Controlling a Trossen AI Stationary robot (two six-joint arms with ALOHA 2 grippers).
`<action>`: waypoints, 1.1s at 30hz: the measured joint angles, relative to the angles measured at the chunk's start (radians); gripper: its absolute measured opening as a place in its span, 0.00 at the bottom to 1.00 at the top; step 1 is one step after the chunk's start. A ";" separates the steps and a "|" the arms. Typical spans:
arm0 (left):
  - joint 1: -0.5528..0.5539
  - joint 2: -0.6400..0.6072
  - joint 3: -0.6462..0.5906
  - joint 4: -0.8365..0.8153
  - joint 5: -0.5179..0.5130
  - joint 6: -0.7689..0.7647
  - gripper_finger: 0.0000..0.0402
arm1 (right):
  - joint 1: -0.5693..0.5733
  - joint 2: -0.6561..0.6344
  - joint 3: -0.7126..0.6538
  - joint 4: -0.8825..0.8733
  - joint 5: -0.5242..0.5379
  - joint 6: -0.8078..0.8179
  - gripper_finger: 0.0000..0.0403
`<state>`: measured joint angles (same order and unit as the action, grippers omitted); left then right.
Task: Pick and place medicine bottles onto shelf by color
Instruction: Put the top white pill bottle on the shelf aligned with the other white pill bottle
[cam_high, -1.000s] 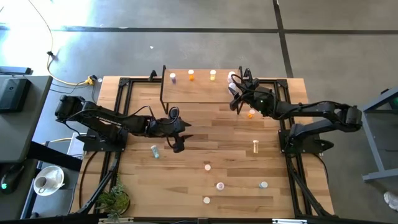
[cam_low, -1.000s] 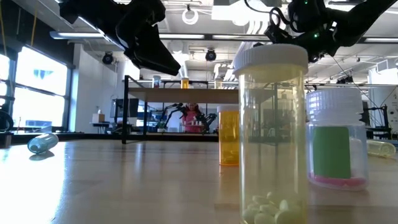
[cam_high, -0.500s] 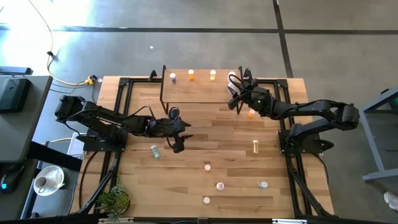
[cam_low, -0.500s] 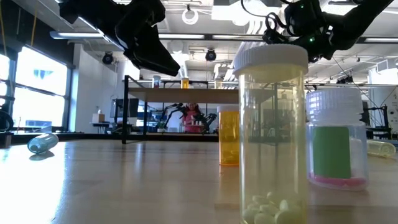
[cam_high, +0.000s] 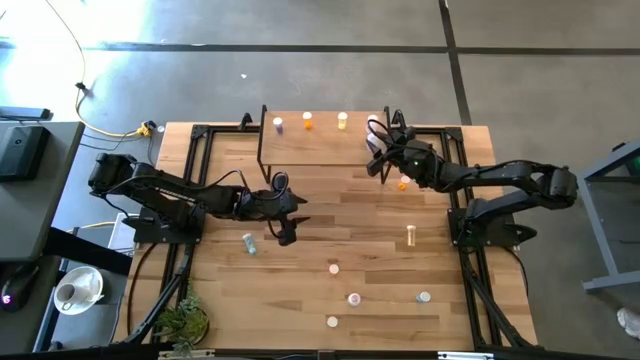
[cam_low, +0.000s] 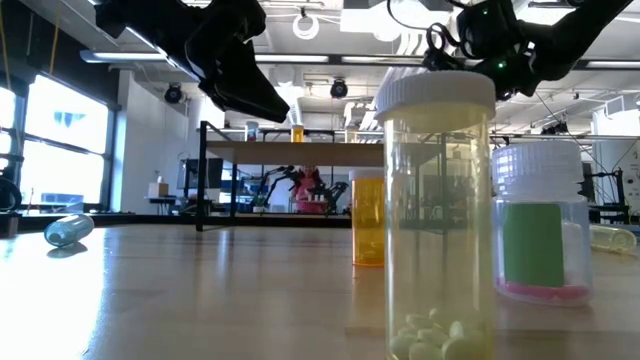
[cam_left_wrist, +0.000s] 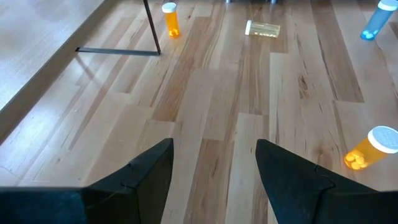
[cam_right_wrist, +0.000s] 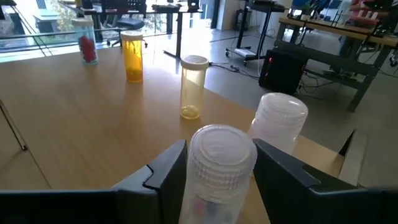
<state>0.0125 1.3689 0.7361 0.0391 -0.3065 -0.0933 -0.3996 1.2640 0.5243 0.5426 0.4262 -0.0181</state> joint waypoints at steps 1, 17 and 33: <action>0.000 0.000 0.000 0.000 0.000 0.000 0.54 | 0.000 0.000 0.000 0.000 0.008 0.002 0.44; 0.000 0.000 0.000 -0.013 0.000 0.000 0.54 | 0.000 -0.001 0.000 0.029 0.037 0.011 0.52; 0.000 0.000 0.000 -0.015 0.000 0.000 0.54 | 0.118 -0.208 0.000 -0.155 0.036 -0.011 0.52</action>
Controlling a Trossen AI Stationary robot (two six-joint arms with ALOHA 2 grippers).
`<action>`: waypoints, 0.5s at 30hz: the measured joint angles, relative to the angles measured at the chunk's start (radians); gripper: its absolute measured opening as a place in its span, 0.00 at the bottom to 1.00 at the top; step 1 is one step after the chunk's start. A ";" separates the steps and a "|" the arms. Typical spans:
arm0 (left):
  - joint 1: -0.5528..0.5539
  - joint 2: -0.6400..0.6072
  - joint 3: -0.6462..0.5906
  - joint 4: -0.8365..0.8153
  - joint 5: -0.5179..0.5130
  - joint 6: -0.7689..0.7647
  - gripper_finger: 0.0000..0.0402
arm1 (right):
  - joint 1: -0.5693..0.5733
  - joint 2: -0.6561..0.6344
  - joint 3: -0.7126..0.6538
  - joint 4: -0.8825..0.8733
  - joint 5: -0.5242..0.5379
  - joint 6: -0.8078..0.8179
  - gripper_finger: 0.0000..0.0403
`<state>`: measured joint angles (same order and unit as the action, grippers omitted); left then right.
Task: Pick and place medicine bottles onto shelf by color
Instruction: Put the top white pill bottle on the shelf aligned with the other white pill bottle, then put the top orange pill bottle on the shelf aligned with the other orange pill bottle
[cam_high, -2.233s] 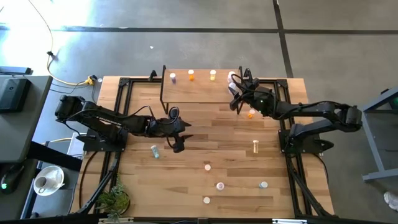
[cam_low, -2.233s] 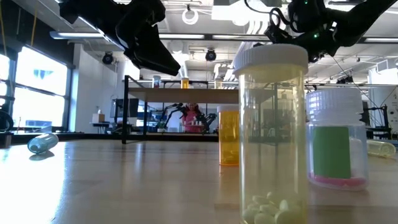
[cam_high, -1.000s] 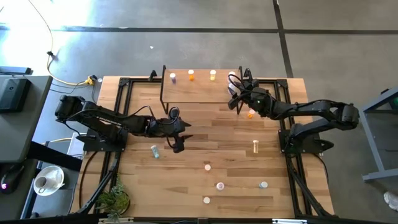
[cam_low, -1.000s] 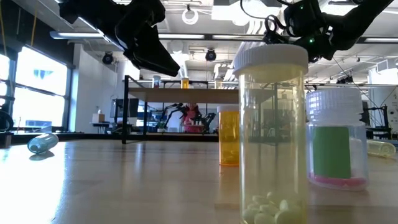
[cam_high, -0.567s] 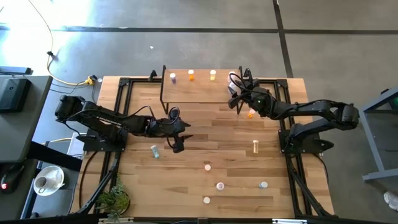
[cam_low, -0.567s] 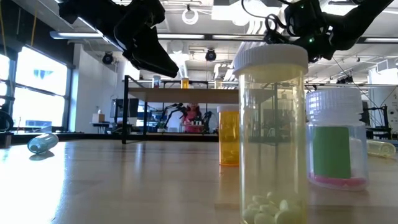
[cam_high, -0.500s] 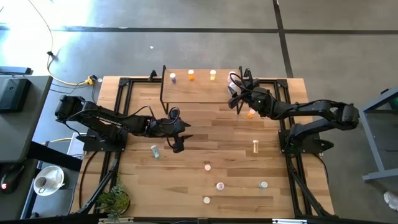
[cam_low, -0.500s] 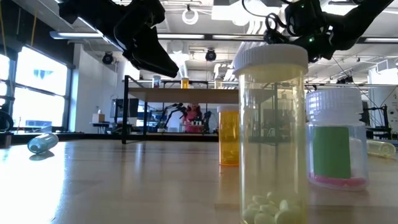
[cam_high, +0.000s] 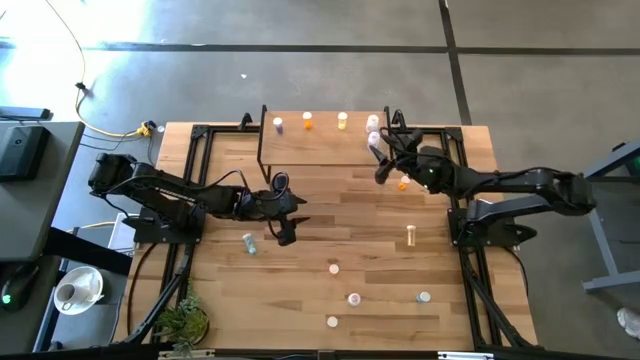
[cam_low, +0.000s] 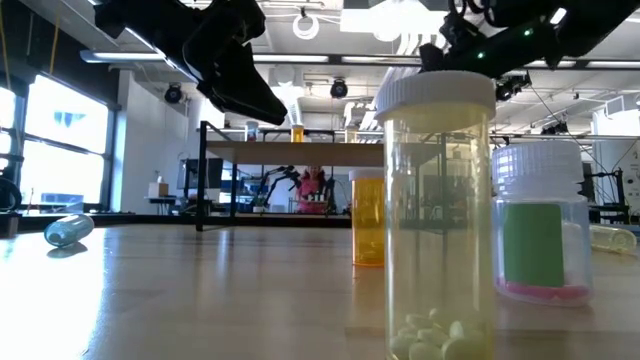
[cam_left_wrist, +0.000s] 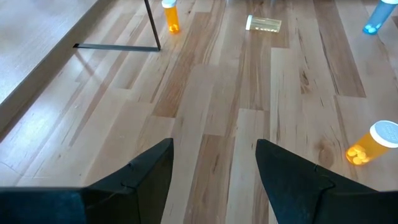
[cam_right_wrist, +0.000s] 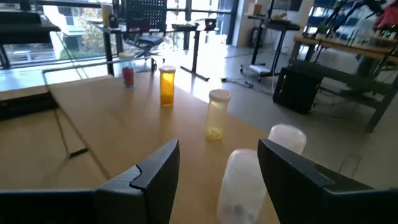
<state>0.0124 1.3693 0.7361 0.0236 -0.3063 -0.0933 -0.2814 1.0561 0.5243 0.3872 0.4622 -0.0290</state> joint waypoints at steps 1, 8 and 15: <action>0.000 0.000 0.000 0.000 0.000 0.000 0.54 | 0.012 -0.019 0.000 -0.035 0.000 0.013 0.52; 0.000 0.000 0.000 -0.001 0.000 0.000 0.54 | 0.115 -0.142 0.000 -0.297 -0.029 0.130 0.52; 0.000 0.000 0.000 -0.001 0.000 0.000 0.54 | 0.197 -0.196 0.000 -0.570 -0.053 0.334 0.52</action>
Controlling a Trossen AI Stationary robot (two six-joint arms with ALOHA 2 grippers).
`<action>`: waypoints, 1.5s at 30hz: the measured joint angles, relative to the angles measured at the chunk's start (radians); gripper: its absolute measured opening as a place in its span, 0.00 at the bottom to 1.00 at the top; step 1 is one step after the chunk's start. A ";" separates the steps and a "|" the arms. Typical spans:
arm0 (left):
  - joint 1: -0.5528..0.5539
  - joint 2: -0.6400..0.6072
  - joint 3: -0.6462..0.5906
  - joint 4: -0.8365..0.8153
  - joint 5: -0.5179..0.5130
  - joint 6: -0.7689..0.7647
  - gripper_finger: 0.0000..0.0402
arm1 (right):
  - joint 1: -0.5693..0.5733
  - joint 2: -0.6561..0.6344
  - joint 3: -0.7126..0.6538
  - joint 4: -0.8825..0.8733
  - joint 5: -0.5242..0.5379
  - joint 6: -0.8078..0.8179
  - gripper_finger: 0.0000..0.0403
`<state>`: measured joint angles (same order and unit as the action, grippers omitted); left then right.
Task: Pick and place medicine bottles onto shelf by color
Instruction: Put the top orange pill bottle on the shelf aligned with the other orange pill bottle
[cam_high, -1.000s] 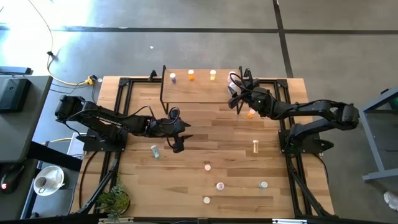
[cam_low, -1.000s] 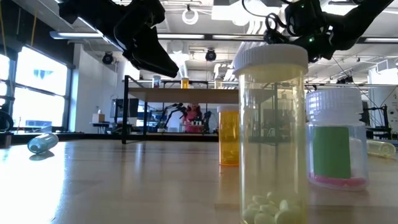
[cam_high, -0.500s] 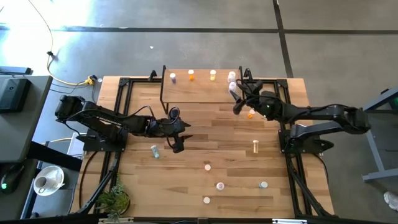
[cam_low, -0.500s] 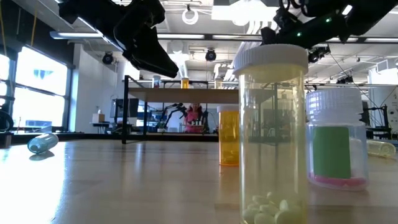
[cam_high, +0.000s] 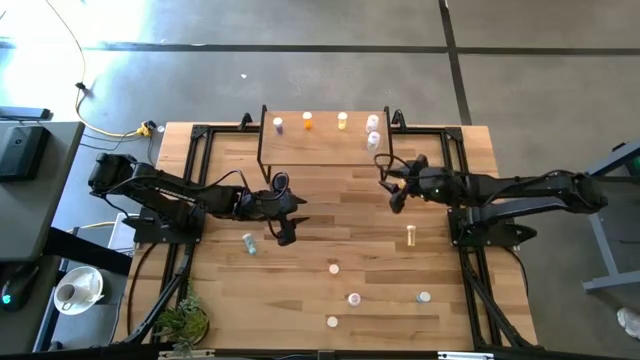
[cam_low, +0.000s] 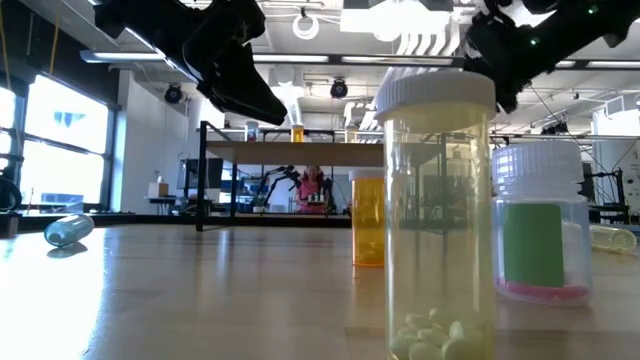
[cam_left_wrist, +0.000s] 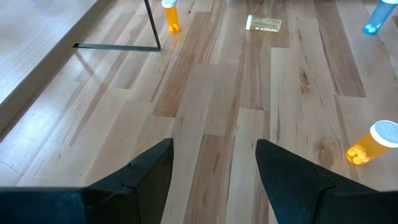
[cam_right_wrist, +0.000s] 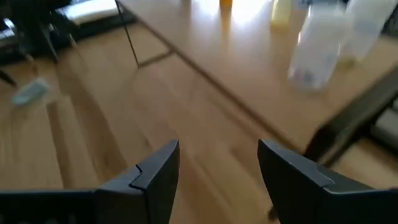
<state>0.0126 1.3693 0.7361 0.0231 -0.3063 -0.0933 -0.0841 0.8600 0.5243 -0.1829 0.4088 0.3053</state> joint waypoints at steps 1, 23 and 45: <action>0.000 0.000 0.000 0.000 0.000 0.000 0.54 | 0.008 0.000 0.000 -0.038 0.000 0.040 0.52; 0.000 0.000 0.000 0.000 0.007 0.000 0.54 | 0.158 0.142 0.000 -0.494 0.135 0.673 0.52; 0.000 0.000 0.000 -0.002 0.008 0.000 0.54 | 0.204 0.476 -0.077 -0.358 0.381 0.996 0.52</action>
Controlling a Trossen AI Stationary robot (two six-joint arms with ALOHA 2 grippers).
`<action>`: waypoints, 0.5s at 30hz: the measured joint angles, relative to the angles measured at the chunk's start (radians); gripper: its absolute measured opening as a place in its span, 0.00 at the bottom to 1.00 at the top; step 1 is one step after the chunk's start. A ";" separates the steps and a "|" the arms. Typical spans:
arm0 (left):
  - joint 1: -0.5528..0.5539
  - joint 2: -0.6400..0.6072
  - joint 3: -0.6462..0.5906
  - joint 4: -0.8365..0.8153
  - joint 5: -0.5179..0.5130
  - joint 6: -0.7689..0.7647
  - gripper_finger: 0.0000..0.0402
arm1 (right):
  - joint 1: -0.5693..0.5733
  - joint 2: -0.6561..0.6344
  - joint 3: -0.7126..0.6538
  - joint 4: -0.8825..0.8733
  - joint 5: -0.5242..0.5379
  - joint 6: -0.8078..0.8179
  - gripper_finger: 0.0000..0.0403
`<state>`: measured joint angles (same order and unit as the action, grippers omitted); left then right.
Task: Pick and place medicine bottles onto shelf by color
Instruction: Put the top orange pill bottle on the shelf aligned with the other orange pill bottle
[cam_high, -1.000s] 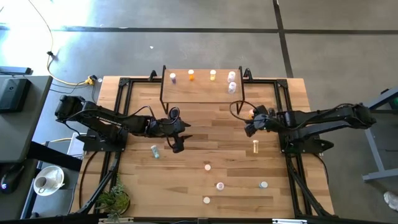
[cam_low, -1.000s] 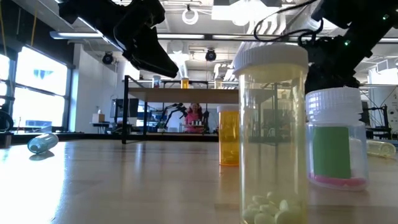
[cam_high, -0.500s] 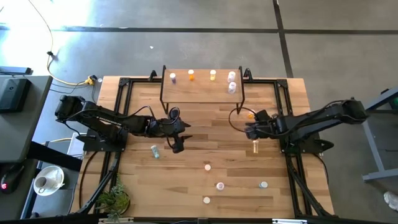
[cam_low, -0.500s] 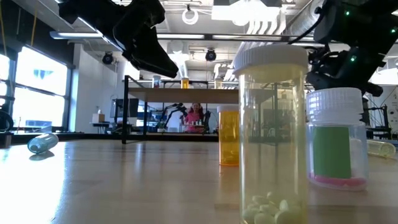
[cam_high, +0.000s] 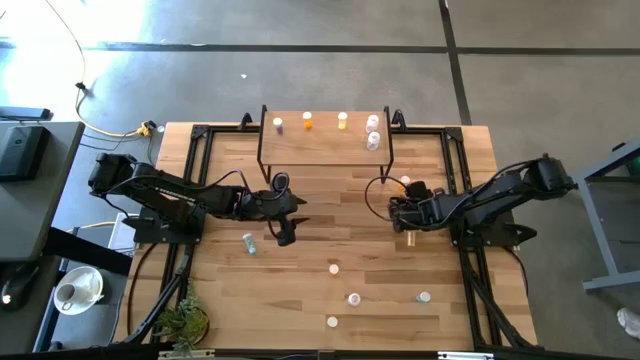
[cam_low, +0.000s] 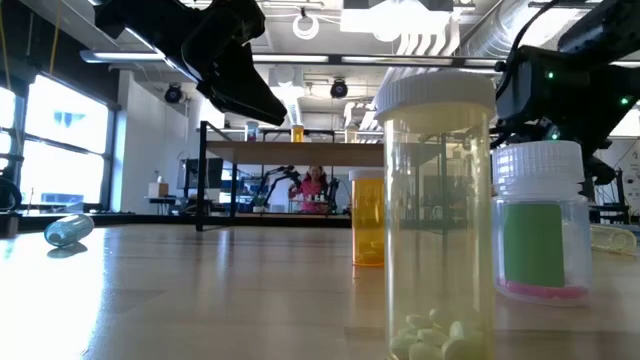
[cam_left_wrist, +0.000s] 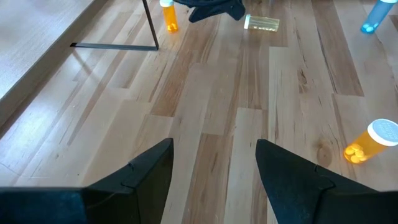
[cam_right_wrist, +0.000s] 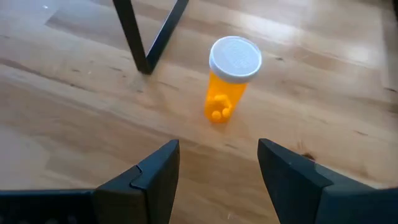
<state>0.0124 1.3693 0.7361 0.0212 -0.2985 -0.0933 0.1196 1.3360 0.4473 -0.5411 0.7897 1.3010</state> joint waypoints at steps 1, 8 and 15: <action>0.000 0.000 0.000 0.000 0.000 0.000 0.54 | 0.000 0.008 0.000 0.005 0.013 0.000 0.52; 0.000 0.000 0.000 0.000 0.000 0.000 0.54 | -0.001 0.077 0.000 0.026 0.071 0.000 0.52; 0.000 0.000 0.000 0.001 0.000 0.000 0.54 | -0.015 0.166 0.000 0.115 0.122 -0.004 0.52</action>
<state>0.0128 1.3693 0.7361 0.0218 -0.2989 -0.0929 0.1049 1.5017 0.4473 -0.4263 0.9113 1.2972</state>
